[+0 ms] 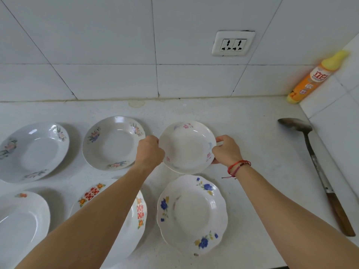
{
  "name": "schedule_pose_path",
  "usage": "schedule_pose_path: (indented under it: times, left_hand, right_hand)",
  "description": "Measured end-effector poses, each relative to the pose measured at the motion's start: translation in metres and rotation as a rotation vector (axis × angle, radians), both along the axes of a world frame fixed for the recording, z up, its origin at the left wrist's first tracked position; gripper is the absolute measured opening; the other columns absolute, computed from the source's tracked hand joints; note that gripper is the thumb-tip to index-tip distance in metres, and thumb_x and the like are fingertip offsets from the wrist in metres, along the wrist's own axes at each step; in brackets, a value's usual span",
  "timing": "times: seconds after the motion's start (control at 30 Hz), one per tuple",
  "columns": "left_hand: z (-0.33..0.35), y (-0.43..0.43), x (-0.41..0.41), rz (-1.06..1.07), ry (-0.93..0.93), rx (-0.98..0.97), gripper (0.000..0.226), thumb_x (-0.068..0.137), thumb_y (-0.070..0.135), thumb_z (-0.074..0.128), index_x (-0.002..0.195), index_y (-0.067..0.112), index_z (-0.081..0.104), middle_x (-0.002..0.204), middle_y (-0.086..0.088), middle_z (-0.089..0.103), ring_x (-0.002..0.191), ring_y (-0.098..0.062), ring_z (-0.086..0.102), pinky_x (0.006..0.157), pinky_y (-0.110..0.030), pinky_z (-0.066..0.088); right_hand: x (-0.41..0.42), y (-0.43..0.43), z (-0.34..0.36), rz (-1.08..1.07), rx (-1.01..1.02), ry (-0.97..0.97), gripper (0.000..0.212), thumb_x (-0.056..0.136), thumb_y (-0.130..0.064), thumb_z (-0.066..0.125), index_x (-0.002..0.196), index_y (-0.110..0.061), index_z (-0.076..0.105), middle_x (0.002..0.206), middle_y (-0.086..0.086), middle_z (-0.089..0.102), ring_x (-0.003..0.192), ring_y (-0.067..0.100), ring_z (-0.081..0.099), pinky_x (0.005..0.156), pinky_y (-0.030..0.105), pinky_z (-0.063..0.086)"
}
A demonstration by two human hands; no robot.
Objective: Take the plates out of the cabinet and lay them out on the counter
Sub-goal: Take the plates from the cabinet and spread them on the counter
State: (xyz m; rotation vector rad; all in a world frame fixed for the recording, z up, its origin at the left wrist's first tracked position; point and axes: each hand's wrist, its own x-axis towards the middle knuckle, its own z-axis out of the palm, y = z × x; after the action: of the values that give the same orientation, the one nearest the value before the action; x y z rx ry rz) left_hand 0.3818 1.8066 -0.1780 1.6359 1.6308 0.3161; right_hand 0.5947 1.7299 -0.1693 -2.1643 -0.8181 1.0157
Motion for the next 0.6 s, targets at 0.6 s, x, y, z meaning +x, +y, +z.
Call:
schedule_pose_path:
  times: [0.6]
  left_hand:
    - [-0.015, 0.030, 0.012, -0.013, 0.100, 0.078, 0.032, 0.073, -0.015, 0.046, 0.052, 0.009, 0.041, 0.050, -0.004, 0.042, 0.043, -0.019, 0.038, 0.039, -0.023, 0.030]
  right_hand:
    - [0.011, 0.037, -0.051, -0.028, 0.002, 0.056, 0.037, 0.081, -0.006, 0.064, 0.117, -0.013, 0.059, 0.108, 0.008, 0.067, 0.090, 0.026, 0.070, 0.070, 0.047, 0.063]
